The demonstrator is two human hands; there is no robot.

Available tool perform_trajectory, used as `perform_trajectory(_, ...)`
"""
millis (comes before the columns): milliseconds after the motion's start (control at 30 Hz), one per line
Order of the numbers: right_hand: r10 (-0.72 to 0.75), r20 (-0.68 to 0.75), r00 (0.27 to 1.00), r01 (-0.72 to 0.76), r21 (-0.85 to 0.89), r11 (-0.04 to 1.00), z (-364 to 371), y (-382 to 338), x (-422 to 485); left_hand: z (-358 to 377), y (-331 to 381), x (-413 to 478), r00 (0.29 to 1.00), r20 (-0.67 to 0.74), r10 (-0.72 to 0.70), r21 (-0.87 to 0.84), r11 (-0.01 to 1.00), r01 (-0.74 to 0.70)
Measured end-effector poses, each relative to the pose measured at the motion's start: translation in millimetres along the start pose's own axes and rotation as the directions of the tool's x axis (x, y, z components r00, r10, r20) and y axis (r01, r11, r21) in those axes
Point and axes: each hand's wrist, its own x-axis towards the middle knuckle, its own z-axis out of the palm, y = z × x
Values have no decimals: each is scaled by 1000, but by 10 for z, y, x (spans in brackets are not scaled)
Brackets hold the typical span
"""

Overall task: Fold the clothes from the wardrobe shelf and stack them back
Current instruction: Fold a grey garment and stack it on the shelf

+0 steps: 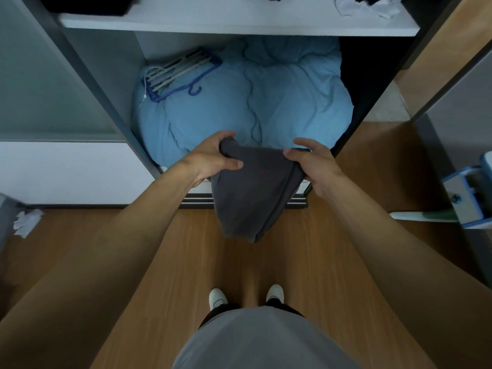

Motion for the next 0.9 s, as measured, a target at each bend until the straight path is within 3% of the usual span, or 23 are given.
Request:
perform_trajectory(167,-83,169,982,139,-349,927,14,-31,32,-45,15,39,997,7,74,331,941,-72)
perform_trajectory(400,-104,287,952,281,-690,667,126,-30,13,-75,-41,24,990,-65,128,515,854,-77)
perform_trajectory(600,-140,289,947,321,-836,445,170,-93,4,-92,-38,8,983,-125,131,511,858,-50)
perform_trajectory(900,-216,203,955,278,-869,410,145,-53,5,-87,-42,24,992,-84,98,592,806,-30)
